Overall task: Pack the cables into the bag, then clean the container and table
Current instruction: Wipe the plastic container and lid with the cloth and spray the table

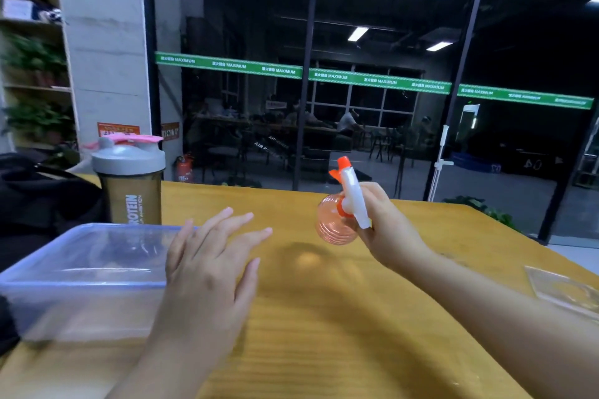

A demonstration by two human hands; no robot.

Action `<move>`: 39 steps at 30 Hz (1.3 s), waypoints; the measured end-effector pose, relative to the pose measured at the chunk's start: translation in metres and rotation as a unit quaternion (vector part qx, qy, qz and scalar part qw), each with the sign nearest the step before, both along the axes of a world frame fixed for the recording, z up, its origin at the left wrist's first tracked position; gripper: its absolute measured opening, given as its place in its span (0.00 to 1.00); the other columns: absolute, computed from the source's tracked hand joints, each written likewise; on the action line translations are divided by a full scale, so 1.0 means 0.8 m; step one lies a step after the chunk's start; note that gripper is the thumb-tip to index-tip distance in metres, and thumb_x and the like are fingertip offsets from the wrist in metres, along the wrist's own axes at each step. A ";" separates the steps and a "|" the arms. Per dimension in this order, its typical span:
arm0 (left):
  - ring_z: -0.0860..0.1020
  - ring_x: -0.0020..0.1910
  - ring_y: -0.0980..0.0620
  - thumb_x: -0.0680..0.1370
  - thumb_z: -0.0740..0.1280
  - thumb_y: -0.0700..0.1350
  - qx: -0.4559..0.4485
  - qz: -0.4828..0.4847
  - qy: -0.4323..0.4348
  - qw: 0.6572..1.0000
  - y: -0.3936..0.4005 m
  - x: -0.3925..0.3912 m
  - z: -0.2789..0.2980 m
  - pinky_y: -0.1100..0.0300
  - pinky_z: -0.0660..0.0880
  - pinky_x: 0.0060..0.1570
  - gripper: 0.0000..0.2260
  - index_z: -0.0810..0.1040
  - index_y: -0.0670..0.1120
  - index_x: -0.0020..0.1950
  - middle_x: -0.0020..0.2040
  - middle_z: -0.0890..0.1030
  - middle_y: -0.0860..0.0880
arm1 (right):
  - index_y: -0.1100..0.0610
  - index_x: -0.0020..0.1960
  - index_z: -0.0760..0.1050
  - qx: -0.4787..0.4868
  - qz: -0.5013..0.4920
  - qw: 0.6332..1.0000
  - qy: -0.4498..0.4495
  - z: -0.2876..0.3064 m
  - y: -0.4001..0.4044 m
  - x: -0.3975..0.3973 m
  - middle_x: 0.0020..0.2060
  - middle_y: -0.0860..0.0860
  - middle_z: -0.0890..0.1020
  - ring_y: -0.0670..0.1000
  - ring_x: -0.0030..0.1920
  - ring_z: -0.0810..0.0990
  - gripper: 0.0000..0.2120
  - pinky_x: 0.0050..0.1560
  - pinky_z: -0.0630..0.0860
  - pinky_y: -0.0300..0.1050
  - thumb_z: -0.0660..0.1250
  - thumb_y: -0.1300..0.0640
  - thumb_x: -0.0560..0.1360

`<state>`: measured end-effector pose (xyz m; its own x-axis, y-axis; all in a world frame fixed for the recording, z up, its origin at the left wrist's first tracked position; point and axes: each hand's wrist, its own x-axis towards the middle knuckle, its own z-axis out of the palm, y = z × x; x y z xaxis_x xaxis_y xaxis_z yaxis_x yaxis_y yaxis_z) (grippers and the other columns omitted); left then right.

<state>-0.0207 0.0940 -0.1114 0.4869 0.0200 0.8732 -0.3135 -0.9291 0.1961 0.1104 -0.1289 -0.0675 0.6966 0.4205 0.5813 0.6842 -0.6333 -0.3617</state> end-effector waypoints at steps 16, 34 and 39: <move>0.75 0.40 0.43 0.64 0.61 0.45 -0.158 0.187 0.065 0.967 0.035 0.004 -0.003 0.54 0.59 0.43 0.05 0.69 0.51 0.39 0.37 0.73 0.52 | 0.46 0.50 0.67 0.146 0.073 0.983 0.079 0.020 0.196 0.001 0.49 0.45 0.75 0.50 0.50 0.76 0.06 0.53 0.74 0.53 0.63 0.55 0.78; 0.69 0.52 0.51 0.73 0.62 0.56 -0.151 0.219 0.143 0.953 0.029 0.001 -0.002 0.56 0.56 0.52 0.09 0.67 0.53 0.43 0.45 0.71 0.55 | 0.56 0.58 0.71 0.086 0.043 0.979 0.180 0.015 0.279 0.022 0.49 0.51 0.77 0.52 0.48 0.76 0.11 0.49 0.75 0.49 0.64 0.53 0.78; 0.72 0.47 0.47 0.69 0.68 0.55 -0.126 0.231 0.144 0.954 0.031 0.006 -0.006 0.52 0.62 0.49 0.11 0.69 0.51 0.41 0.41 0.73 0.52 | 0.55 0.62 0.69 0.082 0.037 0.977 0.191 0.014 0.290 0.020 0.49 0.50 0.77 0.51 0.48 0.75 0.14 0.49 0.75 0.47 0.63 0.52 0.79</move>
